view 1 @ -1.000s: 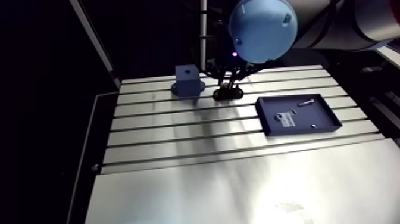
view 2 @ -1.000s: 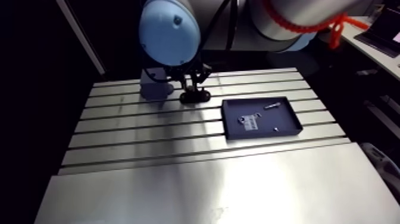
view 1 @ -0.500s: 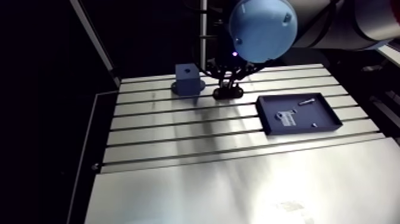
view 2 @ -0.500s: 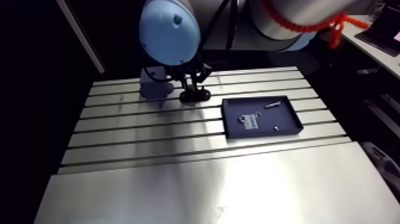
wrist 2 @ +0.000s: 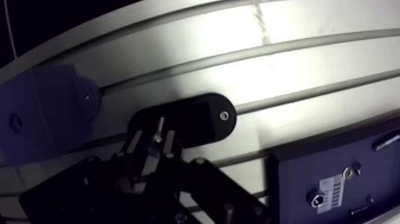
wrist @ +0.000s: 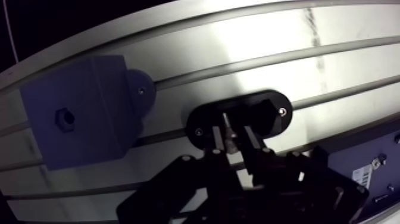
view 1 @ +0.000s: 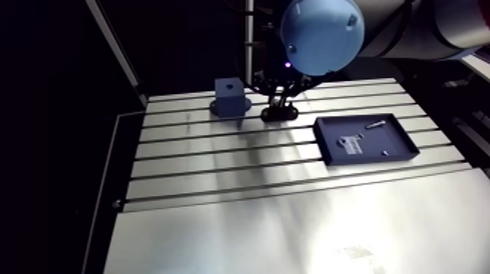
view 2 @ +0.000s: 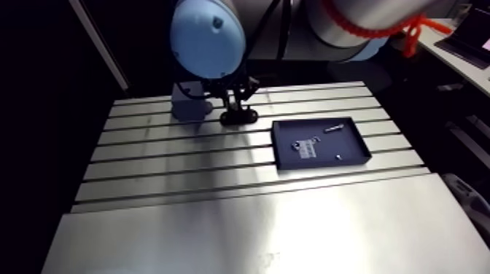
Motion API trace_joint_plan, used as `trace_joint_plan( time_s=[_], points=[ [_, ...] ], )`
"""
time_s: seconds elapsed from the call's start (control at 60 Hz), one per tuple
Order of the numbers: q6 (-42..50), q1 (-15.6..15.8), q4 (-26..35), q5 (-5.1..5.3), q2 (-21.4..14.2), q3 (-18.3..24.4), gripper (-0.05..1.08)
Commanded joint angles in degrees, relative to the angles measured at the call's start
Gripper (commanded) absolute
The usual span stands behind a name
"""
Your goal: Pick up the M10 bolt and insert it into the hex recess until seated.
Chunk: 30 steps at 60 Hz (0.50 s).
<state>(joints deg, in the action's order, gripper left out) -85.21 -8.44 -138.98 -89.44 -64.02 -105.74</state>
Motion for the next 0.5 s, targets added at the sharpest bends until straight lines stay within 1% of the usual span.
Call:
trace_joint_plan(
  time_s=[0.017, 0.5],
  points=[
    [0.0, 0.0, 0.1, 0.02, 0.0, 0.1, 0.71],
    [-1.1, -0.1, 0.3, 0.37, -0.6, 0.2, 0.73]
  ],
)
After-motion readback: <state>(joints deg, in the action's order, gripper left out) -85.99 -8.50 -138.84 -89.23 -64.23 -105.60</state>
